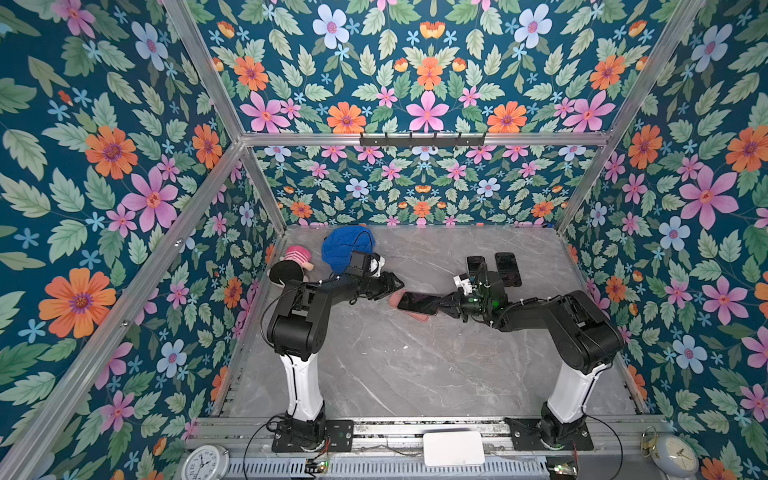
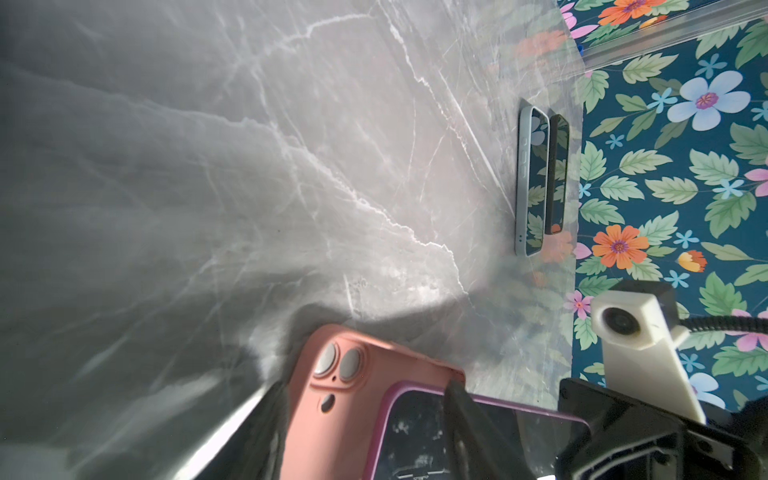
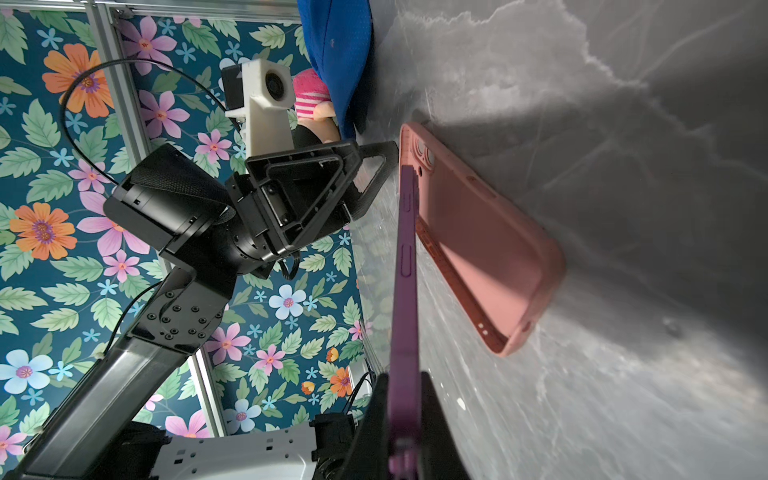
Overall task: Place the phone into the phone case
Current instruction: 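Push the phone's end into the pink case with both grippers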
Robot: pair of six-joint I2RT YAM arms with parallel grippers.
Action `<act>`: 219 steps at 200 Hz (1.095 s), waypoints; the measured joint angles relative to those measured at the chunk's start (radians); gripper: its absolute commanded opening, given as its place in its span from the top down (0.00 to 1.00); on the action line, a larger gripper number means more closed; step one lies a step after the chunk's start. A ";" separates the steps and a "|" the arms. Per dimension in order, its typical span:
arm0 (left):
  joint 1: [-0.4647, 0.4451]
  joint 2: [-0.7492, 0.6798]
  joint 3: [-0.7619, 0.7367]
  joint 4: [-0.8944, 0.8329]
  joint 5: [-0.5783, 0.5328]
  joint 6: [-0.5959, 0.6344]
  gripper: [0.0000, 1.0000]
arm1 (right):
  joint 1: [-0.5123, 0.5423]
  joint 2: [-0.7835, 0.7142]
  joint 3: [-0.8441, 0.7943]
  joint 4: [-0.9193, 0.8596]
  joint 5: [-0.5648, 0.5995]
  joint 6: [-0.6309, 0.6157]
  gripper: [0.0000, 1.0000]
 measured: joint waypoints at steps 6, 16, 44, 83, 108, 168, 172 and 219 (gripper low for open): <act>0.001 -0.003 -0.001 0.000 0.000 0.000 0.39 | -0.002 0.005 0.003 0.000 -0.001 0.000 1.00; 0.003 -0.010 -0.001 0.000 0.001 0.000 0.38 | -0.005 0.013 0.008 0.001 -0.006 0.000 1.00; 0.011 -0.015 -0.001 0.006 0.005 0.000 0.38 | -0.008 0.033 0.017 0.003 -0.013 0.000 1.00; 0.018 0.013 -0.001 0.010 0.010 -0.002 0.38 | -0.007 0.061 0.031 0.028 -0.021 0.004 1.00; 0.016 0.023 -0.010 0.017 0.023 -0.005 0.38 | -0.007 0.074 0.034 0.044 -0.026 0.008 1.00; 0.016 0.016 -0.046 0.074 0.044 -0.026 0.38 | -0.005 0.110 0.032 0.100 -0.032 0.023 1.00; 0.016 0.016 -0.048 0.076 0.044 -0.026 0.38 | -0.005 0.111 0.032 0.102 -0.032 0.023 1.00; 0.015 0.008 -0.061 0.088 0.045 -0.033 0.38 | -0.004 0.131 0.033 0.119 -0.028 0.019 1.00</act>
